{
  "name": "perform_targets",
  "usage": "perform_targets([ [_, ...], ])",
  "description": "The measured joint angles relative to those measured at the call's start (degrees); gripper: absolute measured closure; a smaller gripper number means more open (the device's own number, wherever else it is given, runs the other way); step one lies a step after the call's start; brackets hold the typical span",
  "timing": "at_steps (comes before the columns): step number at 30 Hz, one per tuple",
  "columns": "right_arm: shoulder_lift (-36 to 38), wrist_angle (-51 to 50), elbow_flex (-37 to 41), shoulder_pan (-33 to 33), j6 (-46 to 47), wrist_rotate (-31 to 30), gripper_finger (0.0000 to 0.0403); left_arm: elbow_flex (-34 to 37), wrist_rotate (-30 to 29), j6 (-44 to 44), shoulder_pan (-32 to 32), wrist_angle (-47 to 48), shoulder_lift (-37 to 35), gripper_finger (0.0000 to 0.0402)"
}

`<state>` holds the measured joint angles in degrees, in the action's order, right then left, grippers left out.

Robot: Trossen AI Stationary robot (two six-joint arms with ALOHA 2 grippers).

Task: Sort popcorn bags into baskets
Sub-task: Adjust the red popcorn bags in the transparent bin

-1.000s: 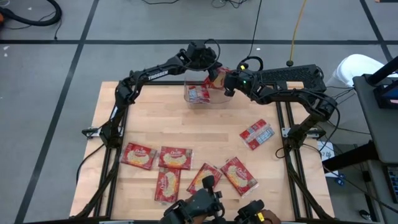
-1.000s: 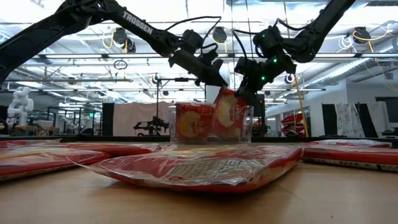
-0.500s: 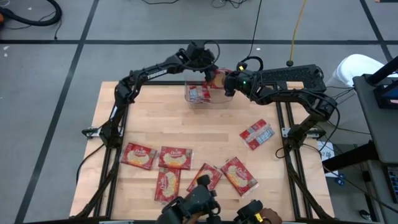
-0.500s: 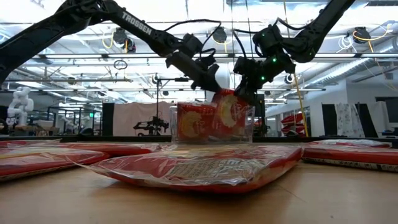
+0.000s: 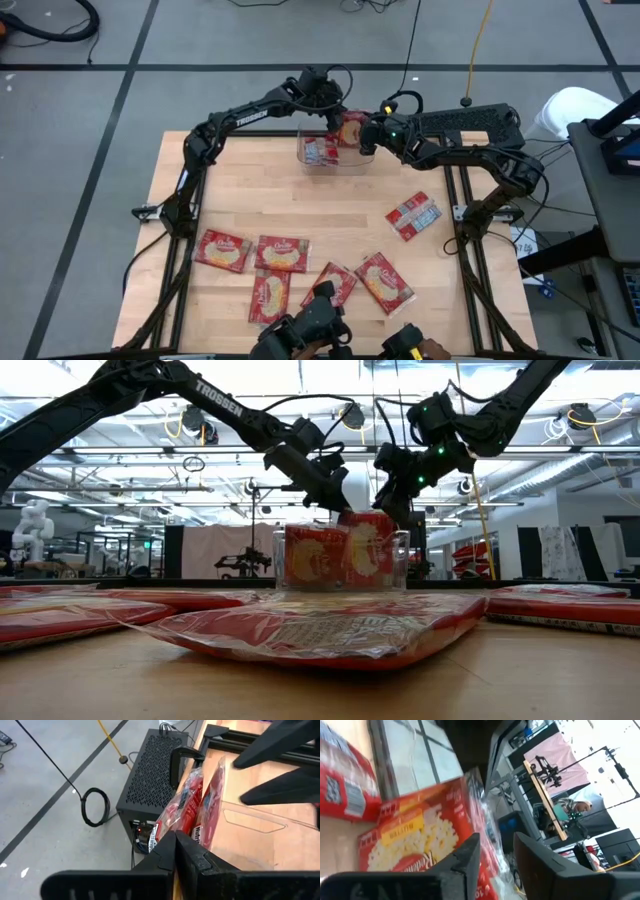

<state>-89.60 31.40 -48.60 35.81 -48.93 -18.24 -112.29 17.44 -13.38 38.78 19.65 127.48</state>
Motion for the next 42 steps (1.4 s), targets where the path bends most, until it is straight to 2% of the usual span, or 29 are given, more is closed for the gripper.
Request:
perform_targets([
  [3,0.3,0.2,0.0,-0.7,1.0,-0.2,0.0279,0.0,0.0,0.6,0.6,2.2,-0.9,0.0371],
  [6,0.4,0.2,0.0,-1.3,2.1,-1.7,0.0278,0.1,-0.5,1.1,1.3,5.4,-2.5,0.0336],
  [13,1.3,0.4,0.0,-2.3,3.7,-3.0,0.0277,0.1,-6.5,-1.4,2.2,14.9,-6.9,0.0253],
  [18,3.5,-0.4,0.0,-2.4,6.1,-3.0,0.0277,0.0,-9.4,-5.6,3.2,24.7,-8.0,0.0233],
  [22,6.4,-1.5,0.0,-3.4,9.0,-2.9,0.0277,4.1,-10.1,-11.1,3.7,24.9,-7.7,0.0249],
  [27,9.5,-4.9,0.0,-5.0,14.2,-1.8,0.0277,11.9,-10.1,-17.8,2.5,14.2,-7.5,0.0294],
  [30,10.7,-6.3,0.7,-5.9,15.4,-0.8,0.0277,15.4,-12.2,-20.5,1.3,7.5,-7.5,0.0323],
  [38,12.5,-6.0,2.7,-6.7,16.1,0.5,0.0277,16.3,-16.1,-21.8,-0.5,2.3,-7.6,0.0387],
  [42,12.5,-6.5,2.8,-6.7,16.8,0.5,0.0277,16.3,-16.6,-20.4,-0.3,0.3,-7.1,0.0396],
])
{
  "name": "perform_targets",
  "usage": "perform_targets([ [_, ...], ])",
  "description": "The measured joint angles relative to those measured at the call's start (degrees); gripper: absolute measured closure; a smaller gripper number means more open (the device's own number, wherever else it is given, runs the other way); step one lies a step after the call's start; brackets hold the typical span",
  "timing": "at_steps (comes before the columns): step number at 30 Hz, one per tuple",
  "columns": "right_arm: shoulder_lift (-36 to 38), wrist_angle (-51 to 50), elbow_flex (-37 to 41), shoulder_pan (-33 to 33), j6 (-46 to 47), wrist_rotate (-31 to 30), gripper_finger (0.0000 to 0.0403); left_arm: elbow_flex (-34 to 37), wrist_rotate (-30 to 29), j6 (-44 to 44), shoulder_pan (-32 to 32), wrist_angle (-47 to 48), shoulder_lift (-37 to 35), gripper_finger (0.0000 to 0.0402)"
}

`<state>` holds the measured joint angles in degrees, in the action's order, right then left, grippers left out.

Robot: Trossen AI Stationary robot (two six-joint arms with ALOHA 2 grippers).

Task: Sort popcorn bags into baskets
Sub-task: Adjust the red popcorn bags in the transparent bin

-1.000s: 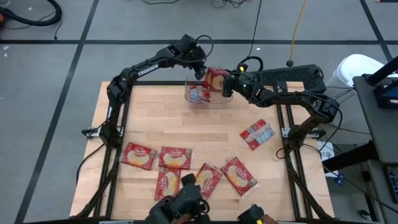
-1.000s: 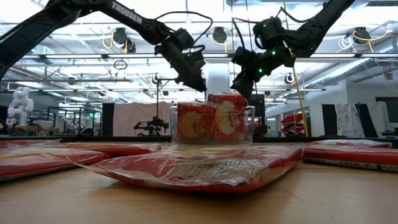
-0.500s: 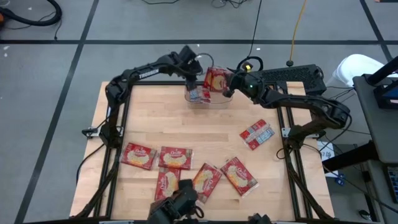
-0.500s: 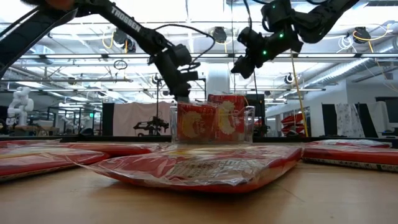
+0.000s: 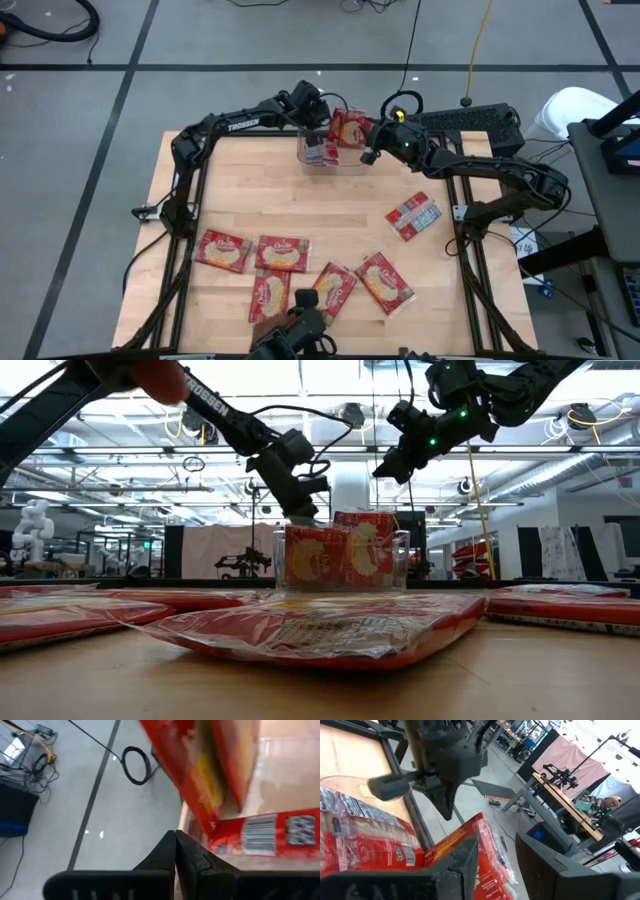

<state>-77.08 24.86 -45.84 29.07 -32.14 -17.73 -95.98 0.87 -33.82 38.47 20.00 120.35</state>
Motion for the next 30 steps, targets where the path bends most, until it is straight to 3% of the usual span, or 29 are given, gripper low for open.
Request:
perform_targets([
  [30,0.4,0.2,0.0,-1.4,-1.1,-0.1,0.0277,0.0,4.9,1.5,-0.9,-7.0,4.7,0.0390],
])
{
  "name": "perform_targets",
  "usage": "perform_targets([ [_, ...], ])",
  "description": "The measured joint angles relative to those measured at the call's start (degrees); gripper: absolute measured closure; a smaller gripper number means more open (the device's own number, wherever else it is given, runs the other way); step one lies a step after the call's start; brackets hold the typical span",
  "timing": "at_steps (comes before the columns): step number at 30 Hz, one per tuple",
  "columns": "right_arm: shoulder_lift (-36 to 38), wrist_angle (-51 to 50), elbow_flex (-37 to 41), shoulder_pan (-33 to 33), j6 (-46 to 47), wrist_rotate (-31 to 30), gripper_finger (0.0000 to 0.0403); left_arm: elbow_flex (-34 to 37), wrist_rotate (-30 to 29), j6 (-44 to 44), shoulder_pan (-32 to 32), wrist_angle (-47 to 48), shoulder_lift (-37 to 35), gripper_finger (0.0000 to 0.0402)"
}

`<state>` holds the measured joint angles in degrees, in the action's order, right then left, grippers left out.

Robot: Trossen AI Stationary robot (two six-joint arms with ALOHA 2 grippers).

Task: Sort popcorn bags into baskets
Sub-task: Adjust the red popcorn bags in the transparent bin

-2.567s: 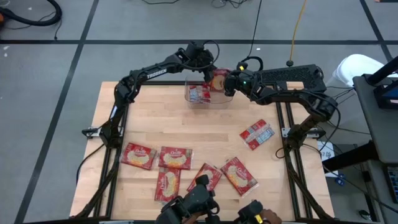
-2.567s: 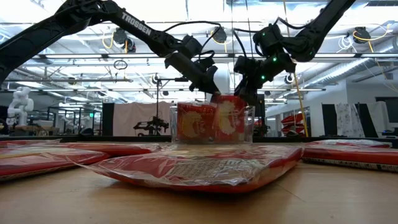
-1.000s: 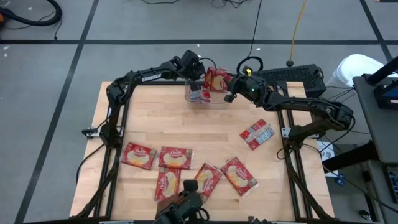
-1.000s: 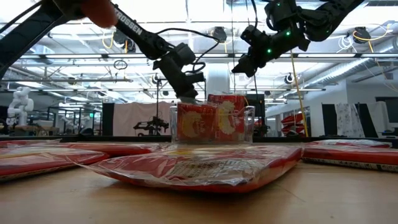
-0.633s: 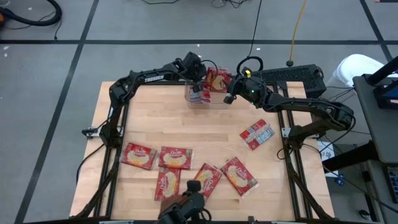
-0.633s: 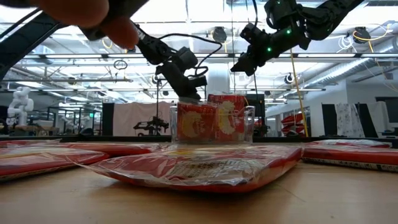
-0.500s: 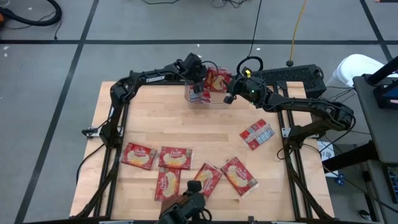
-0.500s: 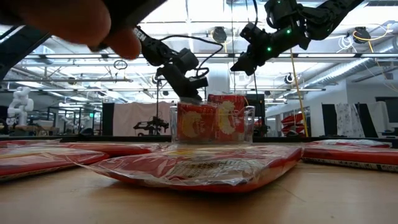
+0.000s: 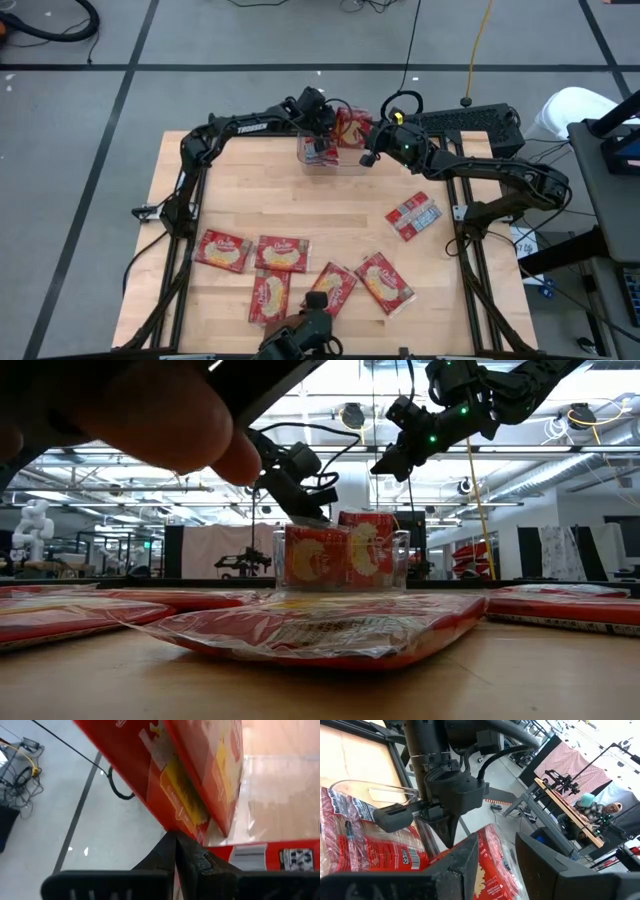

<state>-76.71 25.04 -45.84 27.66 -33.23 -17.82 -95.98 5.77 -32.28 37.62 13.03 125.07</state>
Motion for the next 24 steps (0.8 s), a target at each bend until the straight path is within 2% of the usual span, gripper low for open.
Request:
perform_targets([
  [6,0.0,0.0,0.0,0.0,0.0,0.0,0.0277,0.0,1.7,0.5,-0.1,0.0,0.2,0.0389],
  [18,0.0,0.4,0.0,0.0,0.0,0.0,0.0277,0.0,1.5,1.5,-0.6,-0.3,0.8,0.0383],
  [24,0.0,-0.3,0.0,0.0,0.0,0.0,0.0277,0.0,-5.6,-0.4,-0.8,4.1,-1.3,0.0396],
])
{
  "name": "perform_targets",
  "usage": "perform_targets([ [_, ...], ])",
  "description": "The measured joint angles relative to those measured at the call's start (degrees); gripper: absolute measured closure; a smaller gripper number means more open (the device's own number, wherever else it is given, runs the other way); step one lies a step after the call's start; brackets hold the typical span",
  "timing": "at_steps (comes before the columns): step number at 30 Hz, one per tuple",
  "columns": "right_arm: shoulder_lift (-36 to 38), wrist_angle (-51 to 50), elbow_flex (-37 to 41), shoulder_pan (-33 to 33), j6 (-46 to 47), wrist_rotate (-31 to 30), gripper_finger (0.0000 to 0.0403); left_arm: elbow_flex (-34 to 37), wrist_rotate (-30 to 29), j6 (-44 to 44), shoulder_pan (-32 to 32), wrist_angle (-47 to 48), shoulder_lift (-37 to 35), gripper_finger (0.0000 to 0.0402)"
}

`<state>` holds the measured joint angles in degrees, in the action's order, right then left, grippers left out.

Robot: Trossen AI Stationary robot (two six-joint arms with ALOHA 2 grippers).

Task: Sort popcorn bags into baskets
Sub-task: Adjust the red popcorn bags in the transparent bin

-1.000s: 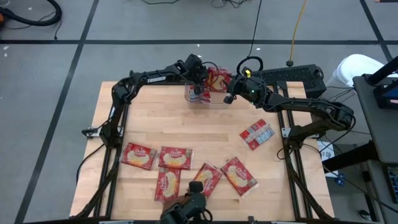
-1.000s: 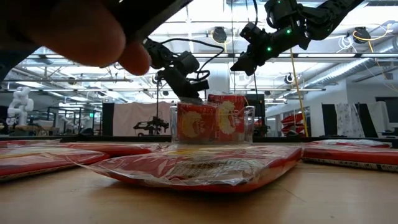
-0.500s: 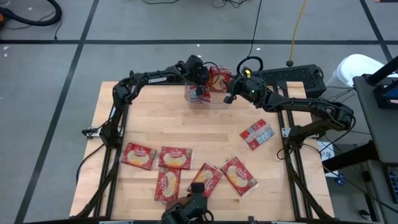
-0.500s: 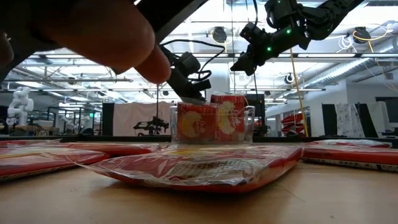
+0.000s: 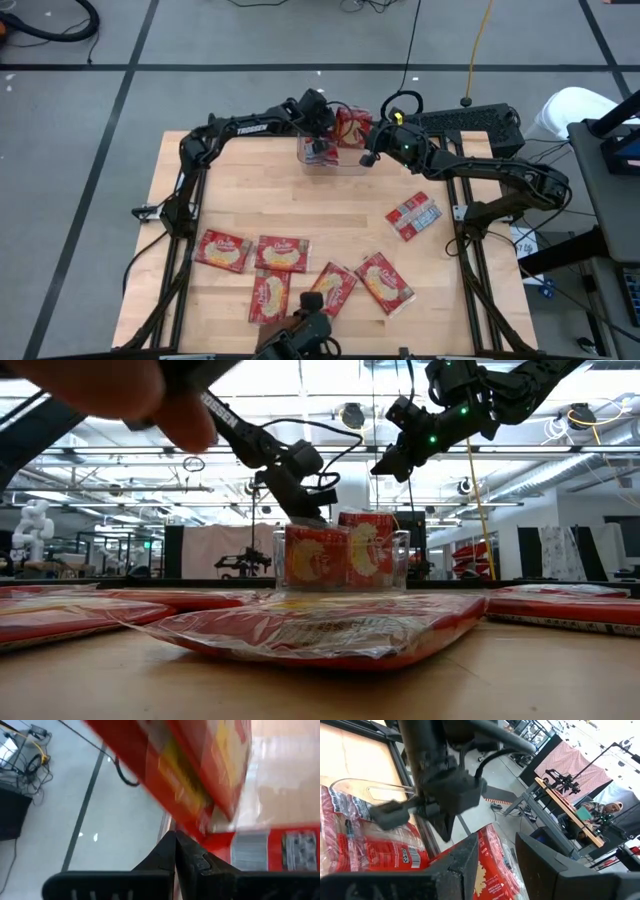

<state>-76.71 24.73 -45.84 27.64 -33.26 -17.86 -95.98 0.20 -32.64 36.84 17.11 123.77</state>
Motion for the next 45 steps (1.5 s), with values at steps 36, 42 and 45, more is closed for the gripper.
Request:
perform_targets([
  [36,0.0,0.3,0.0,0.0,0.6,0.1,0.0277,0.0,4.0,-0.6,-0.5,-5.0,2.6,0.0378],
  [42,0.0,0.0,0.0,0.0,0.6,0.1,0.0277,0.0,2.3,0.1,-0.4,1.8,-0.6,0.0376],
  [45,0.0,-0.2,0.0,0.0,0.7,0.1,0.0277,0.0,2.3,0.2,-0.4,6.1,-4.7,0.0376],
])
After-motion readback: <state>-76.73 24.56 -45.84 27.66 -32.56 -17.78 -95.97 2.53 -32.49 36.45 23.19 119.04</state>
